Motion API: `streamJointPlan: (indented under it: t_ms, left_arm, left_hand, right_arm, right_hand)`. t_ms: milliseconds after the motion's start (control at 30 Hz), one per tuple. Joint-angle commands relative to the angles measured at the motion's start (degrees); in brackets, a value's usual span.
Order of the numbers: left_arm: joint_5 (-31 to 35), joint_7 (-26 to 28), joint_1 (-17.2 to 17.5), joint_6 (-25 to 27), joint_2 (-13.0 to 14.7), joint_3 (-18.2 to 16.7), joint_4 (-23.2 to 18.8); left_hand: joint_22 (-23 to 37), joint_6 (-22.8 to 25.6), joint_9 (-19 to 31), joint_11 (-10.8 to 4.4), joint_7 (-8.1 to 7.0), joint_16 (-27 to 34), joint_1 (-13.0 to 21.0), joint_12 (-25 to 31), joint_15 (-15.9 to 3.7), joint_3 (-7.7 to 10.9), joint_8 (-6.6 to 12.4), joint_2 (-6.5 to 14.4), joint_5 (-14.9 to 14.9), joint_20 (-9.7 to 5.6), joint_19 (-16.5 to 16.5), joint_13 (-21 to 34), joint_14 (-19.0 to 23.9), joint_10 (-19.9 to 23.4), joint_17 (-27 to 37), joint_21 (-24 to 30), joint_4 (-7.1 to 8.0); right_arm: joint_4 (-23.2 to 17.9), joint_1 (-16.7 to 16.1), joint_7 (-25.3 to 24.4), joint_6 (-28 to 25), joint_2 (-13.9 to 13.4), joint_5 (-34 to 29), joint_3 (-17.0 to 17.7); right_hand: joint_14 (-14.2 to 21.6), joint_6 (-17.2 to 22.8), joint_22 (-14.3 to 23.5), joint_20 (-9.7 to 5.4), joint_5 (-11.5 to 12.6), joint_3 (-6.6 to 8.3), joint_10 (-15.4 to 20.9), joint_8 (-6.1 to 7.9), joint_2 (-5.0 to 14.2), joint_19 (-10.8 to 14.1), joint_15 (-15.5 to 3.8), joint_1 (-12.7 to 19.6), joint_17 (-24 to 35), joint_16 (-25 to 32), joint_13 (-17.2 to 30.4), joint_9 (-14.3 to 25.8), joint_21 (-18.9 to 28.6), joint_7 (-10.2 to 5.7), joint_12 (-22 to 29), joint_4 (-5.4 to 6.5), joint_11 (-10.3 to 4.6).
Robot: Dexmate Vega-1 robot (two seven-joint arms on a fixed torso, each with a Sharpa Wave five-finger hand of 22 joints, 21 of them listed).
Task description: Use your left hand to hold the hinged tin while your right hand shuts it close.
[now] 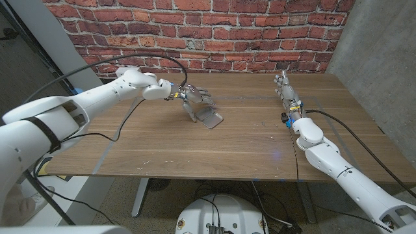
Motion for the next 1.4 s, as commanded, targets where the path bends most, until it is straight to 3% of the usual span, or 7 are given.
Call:
streamJointPlan:
  t_ms: [33,633,1400]
  left_arm:
    - [-1.53,-0.89,-1.04,-0.39,-1.82,1.41,3.54]
    - [-2.77,-0.94,-1.57,-1.20,-2.49,2.85,4.66]
    - [-2.84,-0.82,-2.17,-0.75,-3.55,4.14,5.24]
  left_hand:
    - [0.23,-23.29,0.19,-0.12,-0.09,0.53,0.31,0.25,-0.36,-0.15,0.48,0.26,0.38,0.20,-2.38,0.06,-7.97,0.77,0.14,0.38,0.09]
    - [0.20,-22.35,0.12,-0.13,-0.14,0.89,0.74,0.82,-0.56,-0.27,0.65,0.51,0.63,0.02,-1.58,0.06,-6.78,2.52,0.06,0.64,-0.01]
    - [0.18,-21.89,0.09,-0.10,-0.29,0.67,1.46,0.39,-0.46,-0.12,0.67,1.06,0.83,0.19,-1.77,0.01,-7.02,1.80,0.02,0.51,-0.18]
  right_arm:
    - [0.01,-0.07,0.19,0.20,-0.22,-0.29,-0.08]
    - [0.70,0.29,0.40,0.67,0.00,-0.13,0.04]
    - [0.52,-0.41,0.48,0.89,0.00,0.94,0.60]
  right_hand:
    - [-0.53,-0.22,0.17,0.34,-0.10,-0.04,-0.44,0.07,0.13,-0.27,-0.03,0.27,0.13,-0.02,0.16,0.09,-0.17,-0.08,-0.09,-0.22,-0.02]
    - [-0.62,-0.06,0.17,0.43,-0.08,0.11,-0.48,0.18,0.31,-0.44,0.04,0.64,0.10,-0.01,0.15,0.09,-0.18,-0.28,-0.06,-0.44,-0.02]
    - [-0.67,0.07,0.17,0.46,-0.13,0.07,-0.49,0.25,0.31,-0.54,0.08,0.73,0.12,0.03,0.14,0.10,-0.14,-0.23,-0.02,-0.57,-0.05]
